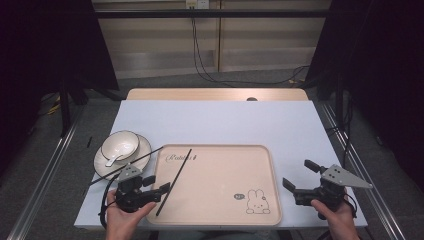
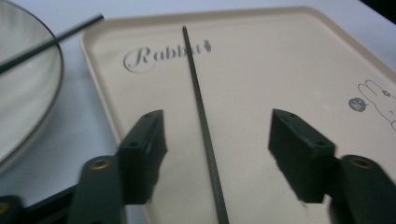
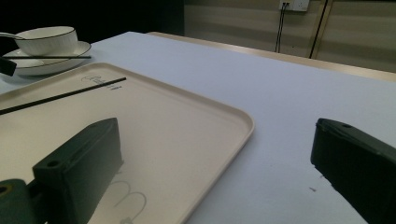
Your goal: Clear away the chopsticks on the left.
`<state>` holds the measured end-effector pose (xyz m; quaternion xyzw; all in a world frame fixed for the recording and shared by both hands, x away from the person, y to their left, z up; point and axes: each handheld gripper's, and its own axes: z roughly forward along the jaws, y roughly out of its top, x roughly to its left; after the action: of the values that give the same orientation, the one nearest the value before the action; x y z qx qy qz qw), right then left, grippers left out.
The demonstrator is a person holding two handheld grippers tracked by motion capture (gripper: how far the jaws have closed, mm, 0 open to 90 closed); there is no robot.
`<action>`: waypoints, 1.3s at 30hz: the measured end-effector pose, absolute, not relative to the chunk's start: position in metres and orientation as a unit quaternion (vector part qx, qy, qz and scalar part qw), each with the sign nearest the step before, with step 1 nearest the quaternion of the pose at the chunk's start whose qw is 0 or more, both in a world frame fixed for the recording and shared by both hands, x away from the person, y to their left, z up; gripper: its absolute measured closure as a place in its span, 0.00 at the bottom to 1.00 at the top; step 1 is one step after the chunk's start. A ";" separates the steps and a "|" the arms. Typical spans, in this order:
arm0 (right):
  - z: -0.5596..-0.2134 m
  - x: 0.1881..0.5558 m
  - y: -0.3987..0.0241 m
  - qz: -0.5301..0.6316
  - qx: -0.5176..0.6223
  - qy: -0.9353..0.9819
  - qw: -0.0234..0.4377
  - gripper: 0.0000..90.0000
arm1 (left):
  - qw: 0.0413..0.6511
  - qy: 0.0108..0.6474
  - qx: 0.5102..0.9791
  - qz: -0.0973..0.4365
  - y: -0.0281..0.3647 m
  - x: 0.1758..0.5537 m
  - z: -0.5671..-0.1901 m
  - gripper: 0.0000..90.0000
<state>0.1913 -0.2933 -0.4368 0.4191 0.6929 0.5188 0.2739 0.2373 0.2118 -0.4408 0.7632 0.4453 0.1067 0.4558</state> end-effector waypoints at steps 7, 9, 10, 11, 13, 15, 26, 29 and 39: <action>-0.436 0.191 -0.294 0.521 0.419 0.690 0.276 0.02 | 0.467 0.399 0.777 0.138 0.229 0.231 -0.441 0.19; -0.436 0.191 -0.293 0.520 0.417 0.692 0.277 0.02 | 0.482 0.382 0.775 0.141 0.237 0.230 -0.441 0.12; -0.436 0.191 -0.293 0.520 0.417 0.692 0.277 0.02 | 0.482 0.382 0.775 0.141 0.237 0.230 -0.441 0.09; -0.436 0.191 -0.294 0.521 0.418 0.691 0.277 0.02 | 0.485 0.380 0.773 0.149 0.240 0.230 -0.441 0.07; -0.436 0.191 -0.294 0.521 0.417 0.692 0.277 0.02 | 0.489 0.385 0.769 0.147 0.246 0.230 -0.441 0.07; -0.436 0.191 -0.293 0.522 0.418 0.690 0.277 0.02 | 0.492 0.378 0.770 0.150 0.252 0.230 -0.440 0.04; -0.436 0.191 -0.293 0.521 0.417 0.691 0.278 0.02 | 0.504 0.363 0.768 0.152 0.279 0.226 -0.434 0.05; -0.436 0.192 -0.293 0.521 0.418 0.691 0.277 0.02 | 0.509 0.348 0.768 0.169 0.287 0.226 -0.433 0.05; -0.436 0.192 -0.293 0.519 0.417 0.692 0.278 0.02 | 0.509 0.373 0.758 0.164 0.324 0.234 -0.429 0.07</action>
<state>0.1916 -0.2931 -0.4365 0.4171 0.6922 0.5193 0.2777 0.2338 0.3237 -0.4288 0.7583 0.3735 0.1641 0.5085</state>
